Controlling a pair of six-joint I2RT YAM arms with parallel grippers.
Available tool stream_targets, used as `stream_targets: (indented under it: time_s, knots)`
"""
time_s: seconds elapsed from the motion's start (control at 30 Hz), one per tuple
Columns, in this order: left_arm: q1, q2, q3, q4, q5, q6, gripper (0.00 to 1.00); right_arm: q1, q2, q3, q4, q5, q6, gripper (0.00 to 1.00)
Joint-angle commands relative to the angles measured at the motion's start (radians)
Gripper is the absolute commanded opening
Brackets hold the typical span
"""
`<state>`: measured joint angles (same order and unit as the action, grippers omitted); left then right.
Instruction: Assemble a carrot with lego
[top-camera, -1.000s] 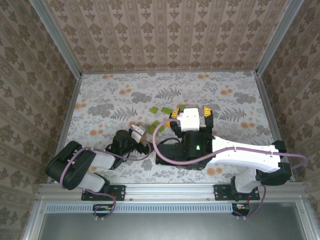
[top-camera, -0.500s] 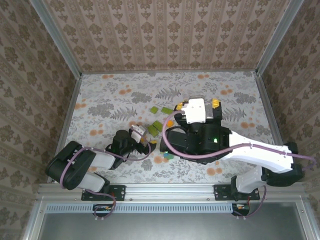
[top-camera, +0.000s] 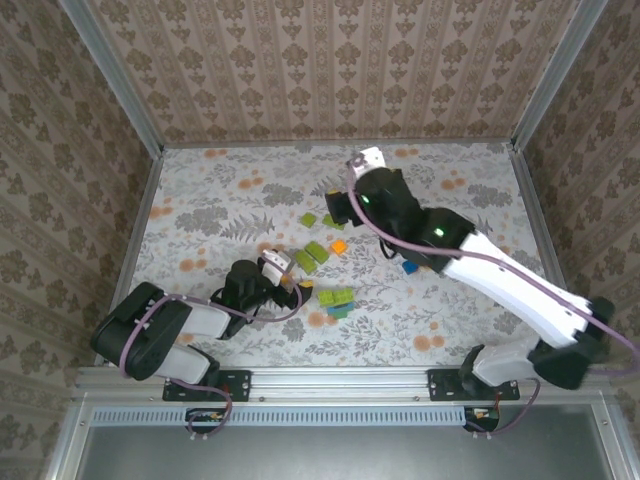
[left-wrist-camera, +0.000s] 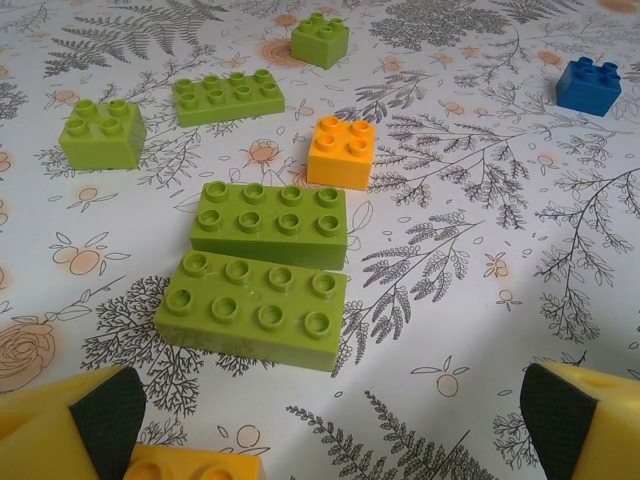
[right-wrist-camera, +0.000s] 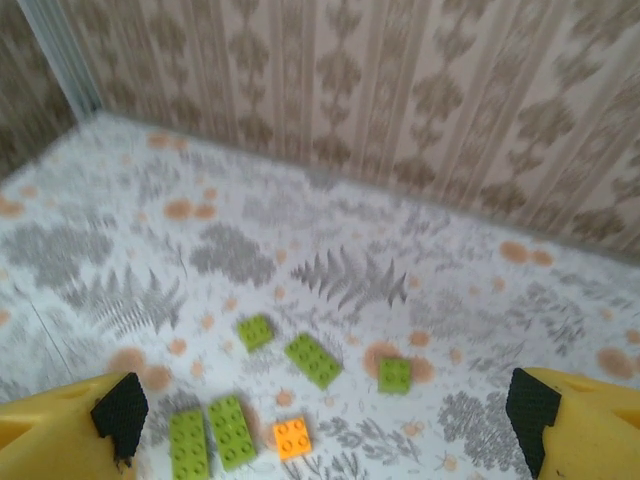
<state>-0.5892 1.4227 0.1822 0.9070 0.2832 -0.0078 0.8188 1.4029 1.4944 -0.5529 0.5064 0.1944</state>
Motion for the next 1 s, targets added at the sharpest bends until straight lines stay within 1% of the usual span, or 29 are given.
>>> stream_targets:
  time_s: [0.0, 0.1, 0.23, 0.33, 0.53, 0.73, 0.97]
  knots:
    - [0.000, -0.034, -0.018, 0.026, 0.005, -0.009, 1.00, -0.119, 0.171, 0.046, -0.111, -0.204, 0.000, 0.94]
    - [-0.001, -0.028, -0.018, 0.029, 0.019, -0.007, 1.00, -0.183, 0.299, 0.086, -0.181, -0.223, 0.066, 0.93]
    - [-0.001, -0.018, -0.014, 0.029, 0.028, -0.003, 1.00, -0.247, 0.397, 0.087, -0.173, -0.259, 0.128, 0.91]
    - [-0.001, -0.015, -0.012, 0.027, 0.034, -0.003, 1.00, -0.281, 0.455, 0.088, -0.142, -0.271, 0.120, 0.91]
    - [-0.001, -0.005, -0.009, 0.028, 0.037, 0.000, 1.00, -0.339, 0.551, 0.111, -0.066, -0.365, 0.053, 0.90]
    - [-0.002, -0.005, -0.006, 0.025, 0.037, 0.003, 1.00, -0.386, 0.670, 0.188, -0.056, -0.438, 0.010, 0.89]
    - [-0.003, 0.008, 0.008, 0.014, 0.046, 0.006, 1.00, -0.429, 0.766, 0.252, -0.054, -0.472, -0.016, 0.88]
